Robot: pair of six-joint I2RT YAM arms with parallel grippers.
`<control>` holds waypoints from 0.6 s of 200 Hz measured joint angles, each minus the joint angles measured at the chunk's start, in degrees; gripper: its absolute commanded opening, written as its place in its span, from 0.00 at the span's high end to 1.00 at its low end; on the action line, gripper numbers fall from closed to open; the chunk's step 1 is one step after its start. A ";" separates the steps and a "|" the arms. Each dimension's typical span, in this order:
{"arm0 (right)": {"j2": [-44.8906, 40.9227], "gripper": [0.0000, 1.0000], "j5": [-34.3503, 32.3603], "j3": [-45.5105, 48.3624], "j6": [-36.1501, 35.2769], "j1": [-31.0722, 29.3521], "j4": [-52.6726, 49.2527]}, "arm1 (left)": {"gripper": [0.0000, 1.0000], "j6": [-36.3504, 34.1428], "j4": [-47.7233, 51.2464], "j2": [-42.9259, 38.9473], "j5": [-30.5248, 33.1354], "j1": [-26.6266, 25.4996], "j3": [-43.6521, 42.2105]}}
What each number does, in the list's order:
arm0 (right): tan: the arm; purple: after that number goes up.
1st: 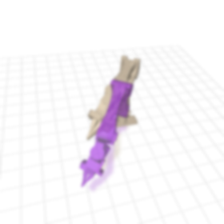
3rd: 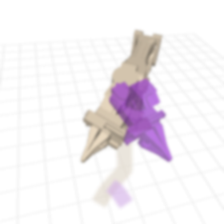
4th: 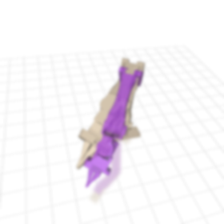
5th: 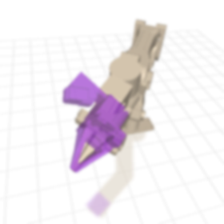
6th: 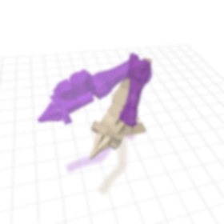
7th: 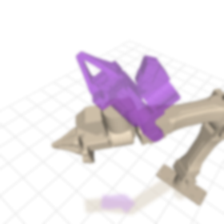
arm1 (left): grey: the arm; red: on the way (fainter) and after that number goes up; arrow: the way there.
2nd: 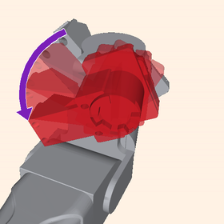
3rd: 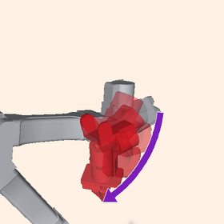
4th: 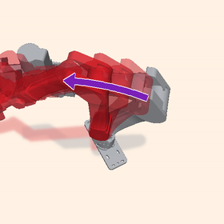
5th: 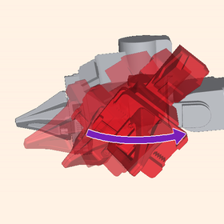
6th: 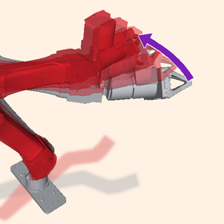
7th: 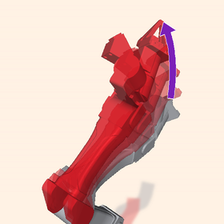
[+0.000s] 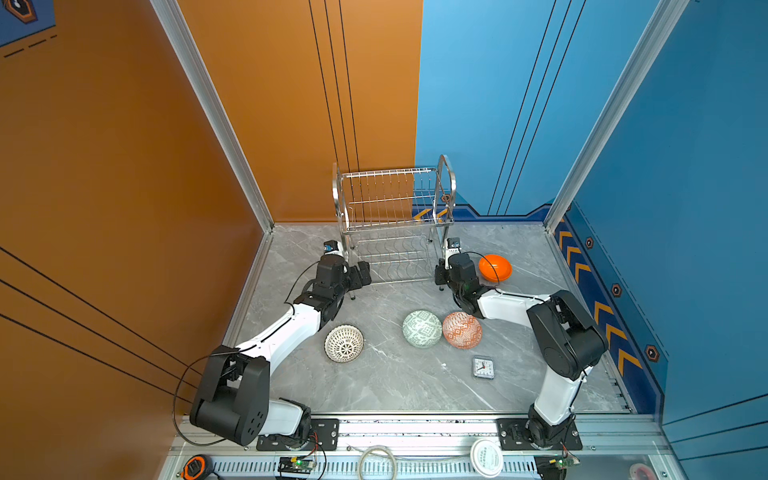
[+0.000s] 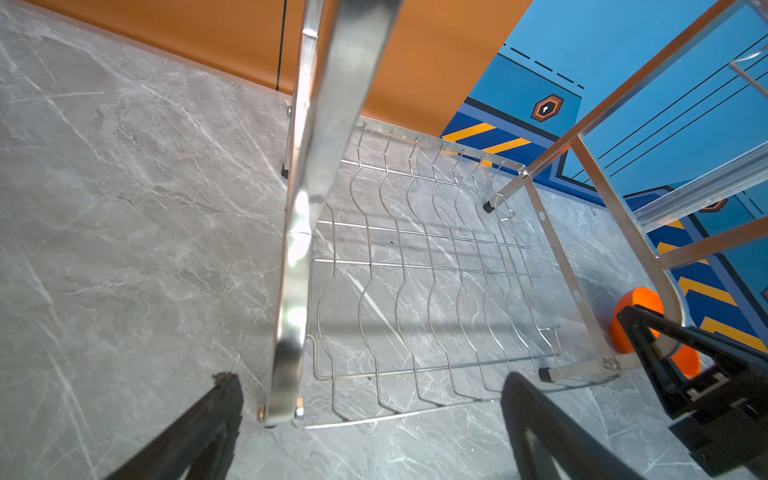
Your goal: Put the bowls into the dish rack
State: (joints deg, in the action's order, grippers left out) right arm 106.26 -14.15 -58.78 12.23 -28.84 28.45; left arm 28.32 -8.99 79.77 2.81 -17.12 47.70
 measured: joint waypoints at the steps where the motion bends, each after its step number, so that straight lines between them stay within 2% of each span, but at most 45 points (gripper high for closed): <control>1: 0.07 0.99 0.00 -0.07 0.00 0.00 0.00 | 0.02 0.00 -0.02 0.00 -0.02 0.00 0.00; 50: 2.32 0.99 1.07 -2.78 -0.50 0.35 0.11 | 0.02 0.02 0.04 0.57 -1.01 0.00 0.00; 85: 2.29 1.00 5.75 -2.54 -1.53 1.97 0.74 | 0.02 0.02 0.26 -0.83 -1.44 0.00 -0.52; 120: 1.88 1.00 12.50 -0.98 -2.47 4.72 3.10 | 0.02 0.09 1.20 -7.23 -1.33 0.00 -3.39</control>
State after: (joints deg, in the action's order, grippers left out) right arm 108.14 -1.65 -59.77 9.76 -24.12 31.55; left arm 28.40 -7.79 72.53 1.48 -17.12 44.31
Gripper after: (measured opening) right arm 0.155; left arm 0.979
